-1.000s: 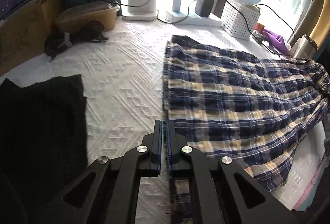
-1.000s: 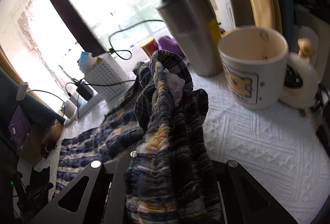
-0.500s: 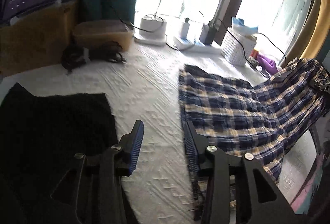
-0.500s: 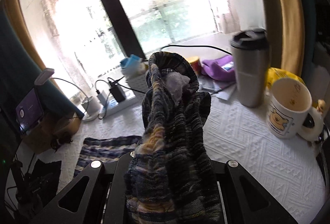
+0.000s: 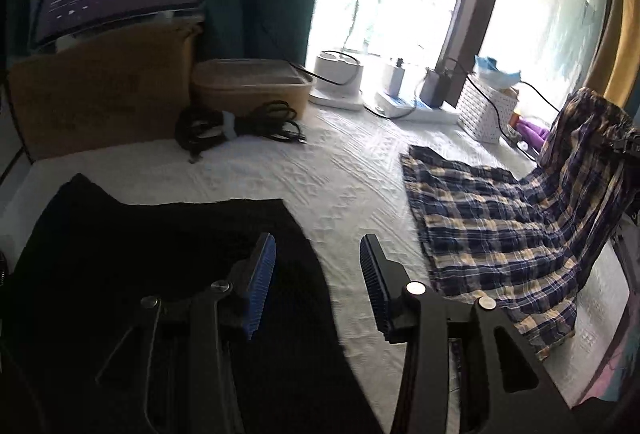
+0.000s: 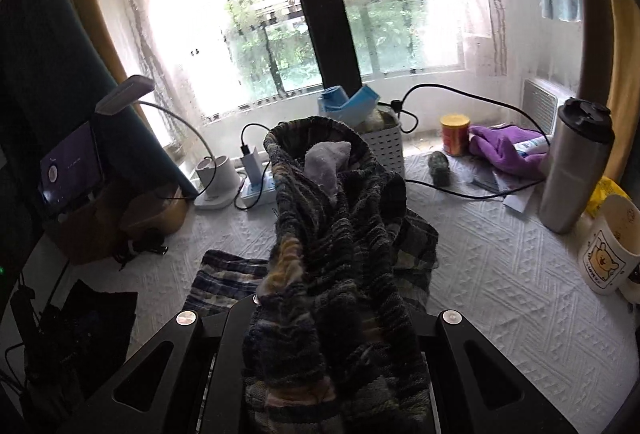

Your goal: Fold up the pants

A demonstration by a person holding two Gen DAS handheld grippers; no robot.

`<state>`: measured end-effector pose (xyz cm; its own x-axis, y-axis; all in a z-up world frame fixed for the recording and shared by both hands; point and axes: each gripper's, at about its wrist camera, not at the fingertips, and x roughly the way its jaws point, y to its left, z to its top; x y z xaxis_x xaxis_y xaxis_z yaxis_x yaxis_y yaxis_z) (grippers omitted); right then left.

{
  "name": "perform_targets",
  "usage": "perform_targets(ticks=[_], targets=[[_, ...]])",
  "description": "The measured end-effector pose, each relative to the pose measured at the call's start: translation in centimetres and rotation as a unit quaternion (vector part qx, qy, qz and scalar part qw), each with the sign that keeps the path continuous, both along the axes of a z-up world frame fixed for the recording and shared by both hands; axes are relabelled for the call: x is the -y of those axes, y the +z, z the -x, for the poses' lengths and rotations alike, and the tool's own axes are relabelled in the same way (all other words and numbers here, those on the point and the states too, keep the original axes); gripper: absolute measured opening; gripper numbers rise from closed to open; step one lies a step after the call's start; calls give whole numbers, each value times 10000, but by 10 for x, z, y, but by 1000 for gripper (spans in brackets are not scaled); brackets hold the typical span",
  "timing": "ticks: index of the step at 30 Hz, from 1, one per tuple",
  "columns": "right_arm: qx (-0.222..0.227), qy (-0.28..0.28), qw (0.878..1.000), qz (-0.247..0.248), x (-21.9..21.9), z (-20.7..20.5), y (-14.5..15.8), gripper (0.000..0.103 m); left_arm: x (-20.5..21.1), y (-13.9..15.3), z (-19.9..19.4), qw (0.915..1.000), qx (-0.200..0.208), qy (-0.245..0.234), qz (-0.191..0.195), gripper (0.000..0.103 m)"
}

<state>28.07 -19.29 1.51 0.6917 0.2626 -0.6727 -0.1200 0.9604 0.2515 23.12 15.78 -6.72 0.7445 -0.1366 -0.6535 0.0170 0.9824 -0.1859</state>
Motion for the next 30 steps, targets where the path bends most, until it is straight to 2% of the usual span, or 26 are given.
perform_targets(ticks=[11, 18, 24, 25, 26, 27, 28, 29, 30], targets=[[-431, 634, 9967, 252, -89, -30, -34, 14, -34, -8, 0, 9997, -33, 221, 96, 44], [-972, 1303, 9852, 542, -159, -36, -80, 14, -45, -12, 0, 9996, -111, 214, 138, 44], [-1386, 1371, 9773, 828, -183, -40, -115, 18, -48, -16, 0, 9994, -214, 210, 145, 44], [-1388, 1398, 9769, 832, -184, -42, -116, 27, -48, -16, 1, 9995, -221, 207, 131, 44], [-1382, 1440, 9765, 816, -188, -42, -117, 45, -47, -16, 1, 9995, -232, 203, 108, 44], [-1393, 1503, 9757, 780, -190, -42, -118, 58, -47, -16, 1, 9995, -239, 196, 92, 44], [-1399, 1581, 9747, 734, -194, -40, -119, 86, -46, -15, 2, 9995, -242, 188, 71, 44], [-1387, 1642, 9740, 714, -195, -39, -118, 99, -45, -15, 2, 9995, -241, 187, 54, 44], [-1330, 1722, 9732, 748, -199, -36, -117, 99, -44, -14, 2, 9995, -239, 187, 47, 44]])
